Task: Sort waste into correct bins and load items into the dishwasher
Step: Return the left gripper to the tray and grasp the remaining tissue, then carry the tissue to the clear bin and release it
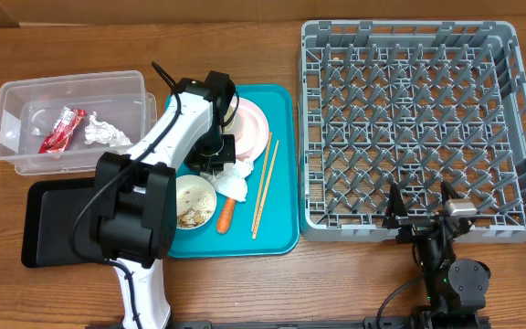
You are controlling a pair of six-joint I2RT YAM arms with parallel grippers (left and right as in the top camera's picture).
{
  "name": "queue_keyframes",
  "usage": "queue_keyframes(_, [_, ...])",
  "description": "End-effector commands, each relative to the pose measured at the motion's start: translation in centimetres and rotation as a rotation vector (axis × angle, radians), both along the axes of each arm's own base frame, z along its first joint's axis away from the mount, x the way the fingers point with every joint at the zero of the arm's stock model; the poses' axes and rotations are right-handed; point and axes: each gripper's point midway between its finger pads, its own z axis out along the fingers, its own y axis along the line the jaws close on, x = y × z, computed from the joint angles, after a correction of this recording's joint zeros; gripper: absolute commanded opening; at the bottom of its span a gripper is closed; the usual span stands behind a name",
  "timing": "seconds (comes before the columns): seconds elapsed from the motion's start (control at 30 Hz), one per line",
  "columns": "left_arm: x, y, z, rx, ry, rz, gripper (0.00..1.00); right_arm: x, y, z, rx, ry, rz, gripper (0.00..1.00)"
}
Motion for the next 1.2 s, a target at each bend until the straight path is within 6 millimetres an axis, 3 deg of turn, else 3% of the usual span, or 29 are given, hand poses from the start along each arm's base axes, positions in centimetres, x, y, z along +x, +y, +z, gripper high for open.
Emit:
queue_keyframes(0.0, [0.3,0.3,1.5,0.002,-0.018,0.010,0.04,0.0,-0.1,-0.1,0.000,-0.008,-0.005,1.00])
queue_keyframes(0.37, [2.3,-0.3,8.2,-0.037,-0.150,0.009,0.04,0.0,-0.1,-0.1,0.000,-0.008,-0.005,1.00])
queue_keyframes(0.63, [2.8,1.3,13.0,-0.123,-0.258,0.082,0.04,0.0,-0.1,-0.1,0.000,-0.008,-0.005,1.00])
queue_keyframes(0.83, [4.4,5.8,15.6,-0.194,-0.356,0.229,0.04,0.0,-0.1,-0.1,0.000,-0.008,-0.005,1.00])
queue_keyframes(1.17, [7.1,16.9,17.4,-0.222,-0.531,0.527,0.04,0.0,-0.1,-0.1,0.000,-0.008,-0.005,1.00])
